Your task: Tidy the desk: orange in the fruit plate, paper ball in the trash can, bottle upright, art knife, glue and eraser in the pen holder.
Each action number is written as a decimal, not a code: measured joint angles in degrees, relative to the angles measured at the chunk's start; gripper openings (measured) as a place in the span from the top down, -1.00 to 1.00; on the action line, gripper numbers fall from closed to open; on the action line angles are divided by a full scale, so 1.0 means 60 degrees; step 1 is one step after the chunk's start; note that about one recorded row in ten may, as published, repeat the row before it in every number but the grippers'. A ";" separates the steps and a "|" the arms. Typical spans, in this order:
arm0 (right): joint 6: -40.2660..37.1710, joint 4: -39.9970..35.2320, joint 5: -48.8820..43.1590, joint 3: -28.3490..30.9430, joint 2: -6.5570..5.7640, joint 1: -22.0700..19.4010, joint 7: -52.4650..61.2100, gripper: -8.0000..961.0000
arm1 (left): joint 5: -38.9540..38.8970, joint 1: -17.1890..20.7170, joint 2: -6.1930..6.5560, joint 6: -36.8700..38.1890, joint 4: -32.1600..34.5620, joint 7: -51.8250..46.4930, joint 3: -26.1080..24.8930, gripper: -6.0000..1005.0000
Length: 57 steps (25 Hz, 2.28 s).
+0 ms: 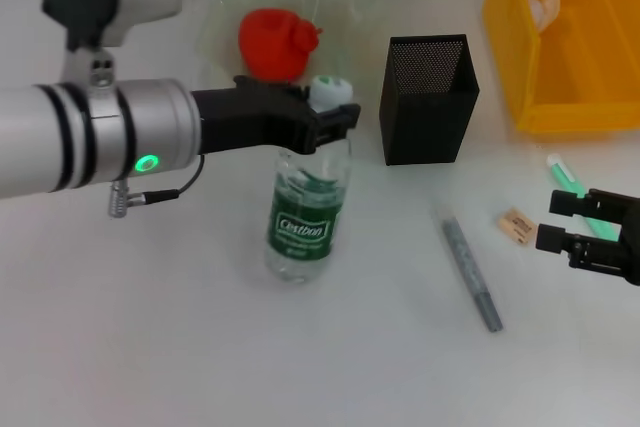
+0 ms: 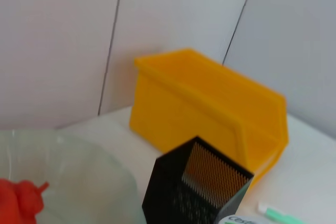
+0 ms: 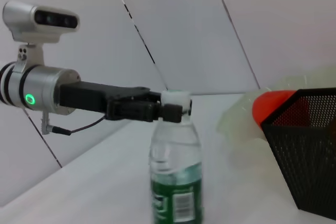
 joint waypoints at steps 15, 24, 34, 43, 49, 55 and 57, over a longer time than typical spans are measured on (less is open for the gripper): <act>-0.0112 0.0441 0.0257 0.0257 0.0001 0.0177 0.0112 -0.44 | -0.7123 0.0735 0.0011 0.1531 -0.3330 0.8332 -0.1514 0.13; -0.0128 0.0452 0.0277 0.0242 0.0108 0.0302 0.0197 -0.44 | -0.8239 -0.0452 0.0040 0.4740 -0.6869 1.2271 -0.3468 0.13; -0.0033 0.0451 0.0277 0.0181 0.0214 0.0500 0.0201 -0.44 | -0.8224 -0.1311 0.0053 0.5204 -0.9198 1.4455 -0.4200 0.13; 0.0050 0.0451 0.0277 0.0178 0.0241 0.0556 0.0167 -0.44 | -0.8200 -0.1709 0.0059 0.4911 -0.9899 1.4534 -0.4210 0.13; 0.0105 0.0451 0.0277 0.0178 0.0239 0.0555 0.0145 -0.44 | -0.8199 -0.1712 0.0055 0.4927 -0.9912 1.4539 -0.4203 -0.07; 0.0109 0.0451 0.0277 0.0202 0.0235 0.0583 0.0141 -0.44 | -0.8260 -0.1571 0.0056 0.5612 -0.9850 1.4494 -0.4462 -0.40; 0.0081 0.0451 0.0276 0.0246 0.0234 0.0646 0.0143 -0.44 | -0.8135 -0.1443 0.0212 0.6752 -0.9754 1.4010 -0.4863 -0.45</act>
